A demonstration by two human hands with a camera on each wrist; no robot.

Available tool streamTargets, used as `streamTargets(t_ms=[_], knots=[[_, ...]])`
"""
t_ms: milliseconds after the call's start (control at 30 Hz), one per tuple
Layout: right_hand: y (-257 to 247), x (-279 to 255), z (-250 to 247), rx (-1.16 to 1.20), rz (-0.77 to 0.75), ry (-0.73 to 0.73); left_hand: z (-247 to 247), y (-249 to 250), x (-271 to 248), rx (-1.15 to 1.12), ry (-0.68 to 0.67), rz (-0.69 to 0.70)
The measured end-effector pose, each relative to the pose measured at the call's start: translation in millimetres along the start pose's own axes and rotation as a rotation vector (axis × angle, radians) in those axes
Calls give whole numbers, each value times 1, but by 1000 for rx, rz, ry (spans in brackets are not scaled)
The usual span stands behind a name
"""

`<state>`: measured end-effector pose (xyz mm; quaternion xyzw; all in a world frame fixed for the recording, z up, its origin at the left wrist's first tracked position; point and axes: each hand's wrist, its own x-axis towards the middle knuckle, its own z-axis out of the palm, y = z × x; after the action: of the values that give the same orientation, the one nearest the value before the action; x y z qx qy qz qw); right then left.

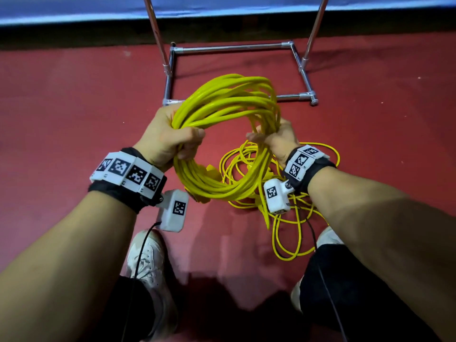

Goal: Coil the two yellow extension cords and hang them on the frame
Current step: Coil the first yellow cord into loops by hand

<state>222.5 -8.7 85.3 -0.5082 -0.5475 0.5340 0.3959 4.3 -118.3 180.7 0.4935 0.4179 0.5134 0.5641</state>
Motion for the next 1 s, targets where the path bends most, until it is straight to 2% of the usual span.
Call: streamTargets(t_ms=[100,200,300,533,600,833,1000], knots=[[4,1,-4,-57,-23,-48,-7,-11,2,42,89,12],[1,7,-7,-65,-44,14,-19,-26,6,179,218,9],[-14,7,-10,-132,-78,-24,-30,-41,7,273,339,-12],[-56,5,-8,-360,-299,15,-46,-67,13,270,535,-43],[-64,5,-7,-408,-355,16,-48,-66,14,329,550,-41],[-93,6,-12,-538,-392,-9,-42,-54,20,382,468,1],[-116,13,-13,-486,-454,41,-34,-26,29,293,468,143]])
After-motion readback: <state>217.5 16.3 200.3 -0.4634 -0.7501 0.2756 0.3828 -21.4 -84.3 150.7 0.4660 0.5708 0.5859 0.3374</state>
